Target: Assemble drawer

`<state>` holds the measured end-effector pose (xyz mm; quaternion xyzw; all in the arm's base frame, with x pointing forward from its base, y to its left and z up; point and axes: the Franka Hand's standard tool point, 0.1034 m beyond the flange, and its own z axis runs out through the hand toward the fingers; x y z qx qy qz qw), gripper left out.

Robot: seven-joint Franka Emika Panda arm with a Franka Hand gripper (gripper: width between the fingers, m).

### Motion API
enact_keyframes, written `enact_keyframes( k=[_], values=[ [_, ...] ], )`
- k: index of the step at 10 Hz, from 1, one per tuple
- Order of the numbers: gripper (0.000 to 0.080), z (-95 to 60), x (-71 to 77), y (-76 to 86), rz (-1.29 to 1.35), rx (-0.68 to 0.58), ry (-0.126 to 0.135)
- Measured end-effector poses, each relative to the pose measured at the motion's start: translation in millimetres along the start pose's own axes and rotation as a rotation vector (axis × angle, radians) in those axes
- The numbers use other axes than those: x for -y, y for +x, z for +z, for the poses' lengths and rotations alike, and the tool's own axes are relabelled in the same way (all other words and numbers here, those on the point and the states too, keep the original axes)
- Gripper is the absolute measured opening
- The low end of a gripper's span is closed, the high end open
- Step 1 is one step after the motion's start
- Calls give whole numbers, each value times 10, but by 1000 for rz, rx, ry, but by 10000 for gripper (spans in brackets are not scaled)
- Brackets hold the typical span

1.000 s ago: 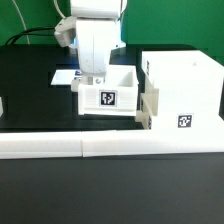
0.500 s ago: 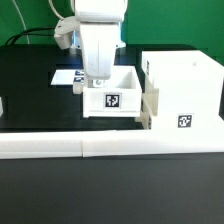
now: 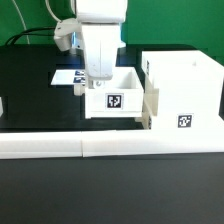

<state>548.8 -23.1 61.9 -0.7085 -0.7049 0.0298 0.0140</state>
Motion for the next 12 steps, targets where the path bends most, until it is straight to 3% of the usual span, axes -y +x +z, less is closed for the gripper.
enact_keyframes(
  k=[1, 4, 5, 9, 12],
  values=[
    [42, -7, -29, 10, 1, -2, -22],
    [42, 5, -25, 4, 3, -2, -22],
    [42, 7, -38, 10, 3, -4, -36],
    [42, -26, -55, 73, 1, -5, -23],
    [42, -18, -62, 70, 8, -6, -31]
  ],
)
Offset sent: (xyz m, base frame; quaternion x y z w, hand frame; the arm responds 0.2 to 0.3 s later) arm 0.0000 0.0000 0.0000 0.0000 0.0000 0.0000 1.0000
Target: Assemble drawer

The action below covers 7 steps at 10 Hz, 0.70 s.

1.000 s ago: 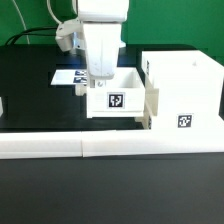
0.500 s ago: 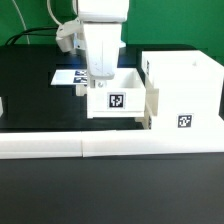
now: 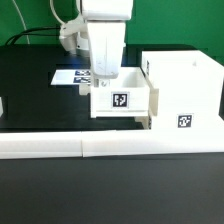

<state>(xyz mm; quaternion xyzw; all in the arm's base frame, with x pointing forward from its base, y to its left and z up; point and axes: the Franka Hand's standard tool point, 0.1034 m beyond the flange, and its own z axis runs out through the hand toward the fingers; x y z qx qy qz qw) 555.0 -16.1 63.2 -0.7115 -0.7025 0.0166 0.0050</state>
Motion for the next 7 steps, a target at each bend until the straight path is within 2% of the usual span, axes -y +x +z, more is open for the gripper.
enact_keyframes(
  k=[7],
  values=[
    [42, 5, 2, 64, -4, -2, 1]
  ],
)
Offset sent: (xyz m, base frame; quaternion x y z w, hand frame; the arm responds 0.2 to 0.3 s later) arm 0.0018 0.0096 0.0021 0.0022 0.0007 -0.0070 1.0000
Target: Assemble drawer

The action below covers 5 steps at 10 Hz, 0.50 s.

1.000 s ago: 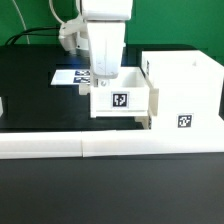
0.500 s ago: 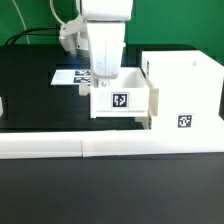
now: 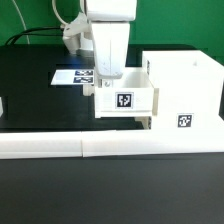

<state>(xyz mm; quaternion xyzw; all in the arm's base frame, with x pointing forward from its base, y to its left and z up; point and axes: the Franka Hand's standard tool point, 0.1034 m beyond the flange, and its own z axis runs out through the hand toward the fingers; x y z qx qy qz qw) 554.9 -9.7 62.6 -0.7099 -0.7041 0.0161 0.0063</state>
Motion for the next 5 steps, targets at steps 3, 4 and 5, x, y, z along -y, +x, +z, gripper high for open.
enact_keyframes(
  k=[3, 4, 5],
  values=[
    [42, 31, 13, -21, 10, 0, 5],
    [42, 34, 15, -22, 10, 0, 6],
    [42, 36, 16, -24, 10, 0, 6]
  ],
)
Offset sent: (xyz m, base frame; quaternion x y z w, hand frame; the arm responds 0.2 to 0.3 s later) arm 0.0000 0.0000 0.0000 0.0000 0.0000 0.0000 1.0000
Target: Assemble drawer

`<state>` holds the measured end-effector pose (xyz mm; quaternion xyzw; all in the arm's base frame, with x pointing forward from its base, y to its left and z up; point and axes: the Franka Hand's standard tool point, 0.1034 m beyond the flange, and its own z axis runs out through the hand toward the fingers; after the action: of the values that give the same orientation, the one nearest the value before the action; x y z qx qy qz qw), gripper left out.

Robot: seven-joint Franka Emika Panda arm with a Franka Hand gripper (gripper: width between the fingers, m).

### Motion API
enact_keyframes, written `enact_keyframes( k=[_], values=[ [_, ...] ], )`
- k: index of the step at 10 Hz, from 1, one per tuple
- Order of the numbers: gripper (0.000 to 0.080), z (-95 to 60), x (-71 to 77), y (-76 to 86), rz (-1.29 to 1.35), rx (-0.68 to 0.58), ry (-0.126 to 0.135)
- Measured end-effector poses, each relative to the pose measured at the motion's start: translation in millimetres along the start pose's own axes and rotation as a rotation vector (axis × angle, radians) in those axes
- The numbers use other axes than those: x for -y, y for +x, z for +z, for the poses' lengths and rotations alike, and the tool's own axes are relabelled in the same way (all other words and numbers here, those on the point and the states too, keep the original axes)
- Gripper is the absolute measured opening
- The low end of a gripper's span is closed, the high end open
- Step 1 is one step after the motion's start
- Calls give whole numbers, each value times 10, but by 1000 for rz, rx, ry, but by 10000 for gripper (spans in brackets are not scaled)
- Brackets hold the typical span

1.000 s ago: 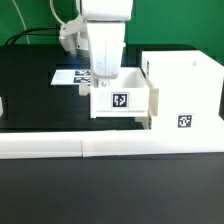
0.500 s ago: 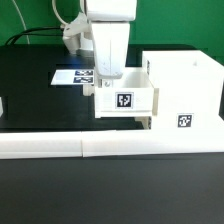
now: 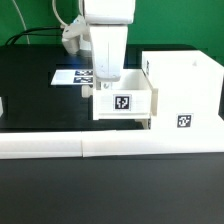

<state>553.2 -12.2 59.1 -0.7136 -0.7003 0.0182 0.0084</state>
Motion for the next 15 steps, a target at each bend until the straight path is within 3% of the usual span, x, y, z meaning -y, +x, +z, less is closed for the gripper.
enact_keyframes(
  k=[10, 12, 15],
  values=[
    [42, 40, 45, 11, 8, -1, 10],
    [42, 47, 31, 13, 8, -3, -9],
    [42, 5, 40, 4, 11, 0, 6]
  ],
)
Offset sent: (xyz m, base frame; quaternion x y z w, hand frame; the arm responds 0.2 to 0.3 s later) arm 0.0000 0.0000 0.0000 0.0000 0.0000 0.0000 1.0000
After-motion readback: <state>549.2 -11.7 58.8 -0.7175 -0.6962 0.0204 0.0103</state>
